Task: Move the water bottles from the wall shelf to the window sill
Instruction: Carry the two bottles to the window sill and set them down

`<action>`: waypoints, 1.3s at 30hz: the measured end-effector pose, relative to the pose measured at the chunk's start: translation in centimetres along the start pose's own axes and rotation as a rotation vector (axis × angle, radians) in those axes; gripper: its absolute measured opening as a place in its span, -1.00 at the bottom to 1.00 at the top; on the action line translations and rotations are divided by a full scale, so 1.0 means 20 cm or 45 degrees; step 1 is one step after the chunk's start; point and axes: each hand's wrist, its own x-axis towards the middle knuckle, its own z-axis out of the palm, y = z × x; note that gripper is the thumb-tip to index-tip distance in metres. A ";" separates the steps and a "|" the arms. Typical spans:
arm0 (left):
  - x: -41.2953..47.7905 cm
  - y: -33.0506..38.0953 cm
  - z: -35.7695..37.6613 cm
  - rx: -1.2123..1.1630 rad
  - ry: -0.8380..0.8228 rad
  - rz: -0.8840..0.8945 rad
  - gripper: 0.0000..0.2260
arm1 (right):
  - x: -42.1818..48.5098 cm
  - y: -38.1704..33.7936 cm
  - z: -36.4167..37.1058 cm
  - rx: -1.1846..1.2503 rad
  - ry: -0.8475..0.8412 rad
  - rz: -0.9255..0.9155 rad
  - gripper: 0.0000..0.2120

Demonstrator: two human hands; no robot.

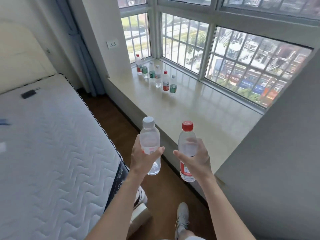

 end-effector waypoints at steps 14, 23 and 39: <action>0.93 0.10 0.11 0.006 0.361 -0.077 -0.44 | 1.19 -0.20 0.28 0.002 -0.338 -0.169 -0.46; 1.34 -0.09 -0.05 -0.035 0.501 -0.212 -0.44 | 1.55 -0.27 0.69 -0.032 -0.517 -0.160 -0.44; 2.85 -0.28 -0.49 -0.100 0.129 -0.109 -0.49 | 2.58 -0.61 1.56 0.029 -0.264 0.001 -0.55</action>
